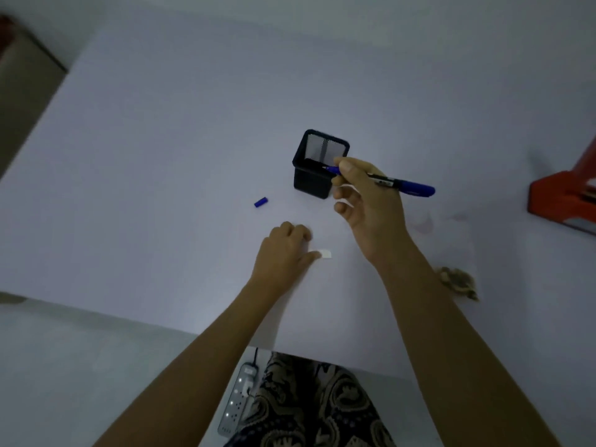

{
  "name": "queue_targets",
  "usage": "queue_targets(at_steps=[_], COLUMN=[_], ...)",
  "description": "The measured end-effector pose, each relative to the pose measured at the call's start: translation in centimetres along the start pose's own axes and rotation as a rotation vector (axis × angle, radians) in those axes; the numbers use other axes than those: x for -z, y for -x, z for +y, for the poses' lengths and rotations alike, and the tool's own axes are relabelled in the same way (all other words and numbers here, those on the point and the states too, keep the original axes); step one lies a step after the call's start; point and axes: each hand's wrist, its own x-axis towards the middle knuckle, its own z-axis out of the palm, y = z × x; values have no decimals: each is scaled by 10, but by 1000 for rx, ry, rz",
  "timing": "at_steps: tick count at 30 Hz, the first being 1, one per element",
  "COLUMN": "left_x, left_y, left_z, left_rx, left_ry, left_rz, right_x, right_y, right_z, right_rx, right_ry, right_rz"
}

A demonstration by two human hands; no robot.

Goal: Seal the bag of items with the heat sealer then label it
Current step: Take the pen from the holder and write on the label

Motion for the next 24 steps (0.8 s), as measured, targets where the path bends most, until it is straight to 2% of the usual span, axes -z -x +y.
queue_targets(at_steps=[13,20,24], left_x=[-15,-9,7], left_y=[-8,-1,1], left_z=[7,14,15], left_rx=[-37,-11,121], left_ry=[-90,30,268], left_rz=[20,46,202], right_x=[24,30,31], right_y=[-2,-3,-2], right_z=[41,44,53], right_rx=[-7,-11,53], right_ry=[124,214,426], right_rz=[8,-1,35])
